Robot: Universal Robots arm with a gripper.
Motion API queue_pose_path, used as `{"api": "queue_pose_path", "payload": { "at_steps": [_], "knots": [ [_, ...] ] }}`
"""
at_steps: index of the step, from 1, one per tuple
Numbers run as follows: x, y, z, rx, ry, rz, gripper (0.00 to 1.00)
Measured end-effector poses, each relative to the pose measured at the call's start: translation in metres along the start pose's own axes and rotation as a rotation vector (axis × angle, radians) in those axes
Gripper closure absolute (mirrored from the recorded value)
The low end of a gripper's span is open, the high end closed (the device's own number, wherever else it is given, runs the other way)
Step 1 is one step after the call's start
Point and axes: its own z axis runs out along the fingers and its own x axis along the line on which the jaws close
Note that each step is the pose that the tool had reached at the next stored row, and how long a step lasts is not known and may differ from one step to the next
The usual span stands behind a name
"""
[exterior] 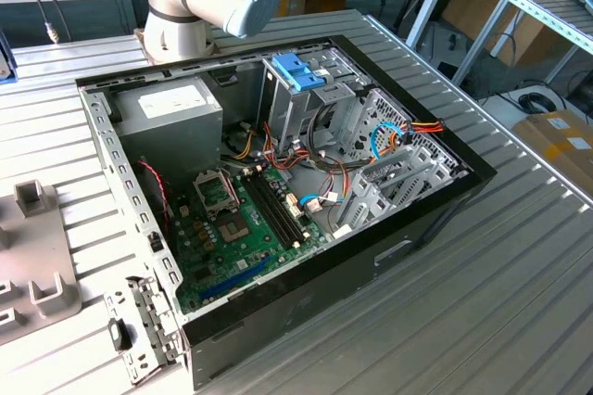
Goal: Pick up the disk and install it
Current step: 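Pick up the disk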
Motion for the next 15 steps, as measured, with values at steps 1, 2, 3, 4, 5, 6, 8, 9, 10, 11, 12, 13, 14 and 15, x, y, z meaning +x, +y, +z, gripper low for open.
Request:
{"api": "queue_pose_path", "payload": {
  "at_steps": [1,2,3,4,5,6,8,9,10,11,12,13,14,15],
  "knots": [
    [0.0000,-0.0002,0.0000,0.0000,0.0001,0.000,0.63],
    [0.0000,-0.0006,0.0000,0.0000,0.0002,0.000,0.63],
    [0.0000,-0.0008,0.0000,0.0000,0.0004,0.000,0.63],
    [-0.0001,-0.0014,0.0000,0.0000,0.0006,0.000,0.63],
    [-0.0001,-0.0016,-0.0001,0.0000,0.0007,0.000,0.63],
    [-0.0001,-0.0019,-0.0001,0.0001,0.0008,0.000,0.63],
    [-0.0001,-0.0025,-0.0001,0.0000,0.0012,0.000,0.63],
    [-0.0002,-0.0030,-0.0001,0.0000,0.0014,0.000,0.63],
    [-0.0002,-0.0033,-0.0001,0.0001,0.0016,0.000,0.63],
    [-0.0002,-0.0036,-0.0002,0.0000,0.0017,0.000,0.63],
    [-0.0002,-0.0040,-0.0001,0.0001,0.0019,0.000,0.63],
    [-0.0002,-0.0044,-0.0002,0.0001,0.0021,0.000,0.63],
    [-0.0002,-0.0046,-0.0002,0.0000,0.0023,0.000,0.63],
    [-0.0003,-0.0049,-0.0002,0.0001,0.0024,0.000,0.63]
  ]
}}
